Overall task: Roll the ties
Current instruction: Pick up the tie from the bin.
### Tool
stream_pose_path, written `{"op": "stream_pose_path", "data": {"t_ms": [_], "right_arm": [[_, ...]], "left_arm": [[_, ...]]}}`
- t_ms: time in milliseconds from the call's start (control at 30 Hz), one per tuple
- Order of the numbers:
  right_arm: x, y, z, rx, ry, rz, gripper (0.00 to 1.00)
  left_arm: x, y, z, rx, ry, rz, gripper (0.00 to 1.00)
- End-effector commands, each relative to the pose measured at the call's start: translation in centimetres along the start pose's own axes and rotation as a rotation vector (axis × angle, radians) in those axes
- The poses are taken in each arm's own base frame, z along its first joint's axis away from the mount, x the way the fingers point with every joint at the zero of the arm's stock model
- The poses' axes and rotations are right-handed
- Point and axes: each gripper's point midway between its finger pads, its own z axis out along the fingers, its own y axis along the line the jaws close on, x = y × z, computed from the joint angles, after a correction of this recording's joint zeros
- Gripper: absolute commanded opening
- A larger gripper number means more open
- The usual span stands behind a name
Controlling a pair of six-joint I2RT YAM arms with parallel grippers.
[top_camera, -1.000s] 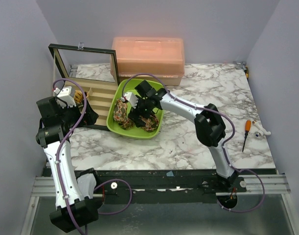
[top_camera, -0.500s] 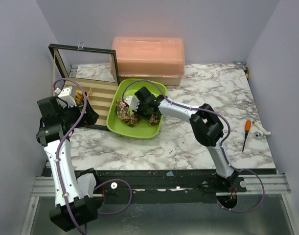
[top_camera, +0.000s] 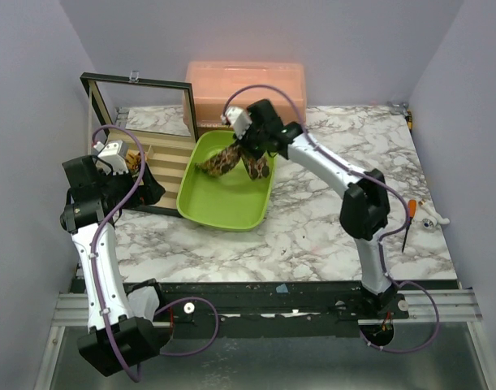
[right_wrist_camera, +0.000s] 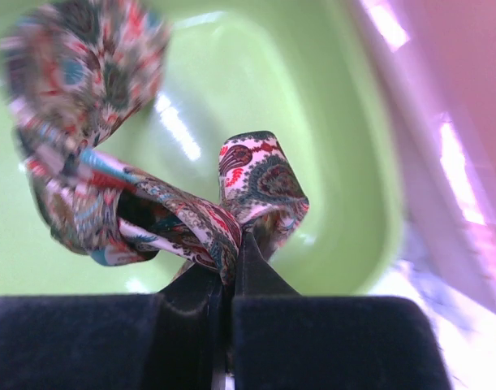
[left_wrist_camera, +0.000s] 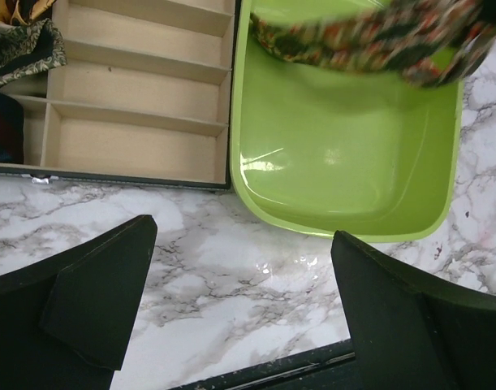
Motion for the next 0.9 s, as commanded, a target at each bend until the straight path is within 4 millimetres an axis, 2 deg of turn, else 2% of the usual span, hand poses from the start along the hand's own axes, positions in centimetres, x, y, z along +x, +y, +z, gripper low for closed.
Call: {"op": "stream_pose_path", "data": {"t_ms": [0,100,233,333,433,500,600,700,767,800,833,867], "right_arm": [[-5.1,-4.6,-9.5,0.050,-0.167,0.129,0.01],[-4.7,-7.7,-14.1,0.113,-0.201,0.202,0.01],[-2.7,-11.2,-20.6,0.224,-0.232,0.304,0.01],[0.7,-12.9,-24.3,0.310,-0.187,0.418,0.01],[6.1,-12.7,-26.7,0.346,-0.096,0.570,0.01],[9.7,-11.8,-27.2,0.345,-0.030,0.678,0.01],[14.1,-8.8,-26.7,0.294,0.062,0.797,0.01],[17.6,-5.4,-25.9,0.251,0.132,0.898,0.01],[19.2,-2.5,-24.8,0.164,0.156,0.976,0.01],[19.3,-1.2,-24.2,0.099,0.150,1.010,0.08],[18.7,0.5,-23.4,-0.011,0.125,1.046,0.22],[17.8,1.7,-23.0,-0.115,0.086,1.052,0.42]], "left_arm": [[-2.2,-1.0,0.4,0.061,-0.039,0.171,0.99],[-2.6,-1.7,1.4,0.078,-0.029,0.251,0.98],[-2.8,-3.8,3.3,0.118,0.003,0.416,0.99],[-3.0,-5.9,4.6,0.168,0.013,0.523,0.98],[-2.7,-9.2,5.8,0.262,0.033,0.611,0.98],[-2.6,-11.0,6.4,0.311,0.038,0.644,0.99],[-1.4,-13.4,6.7,0.399,0.058,0.685,0.99],[0.4,-15.2,6.7,0.460,0.083,0.734,0.98],[1.6,-15.6,6.8,0.470,0.100,0.765,0.99],[2.1,-15.6,6.8,0.473,0.107,0.774,0.99],[2.5,-15.6,6.8,0.476,0.115,0.779,0.98],[2.9,-15.5,6.8,0.476,0.123,0.778,0.98]]}}
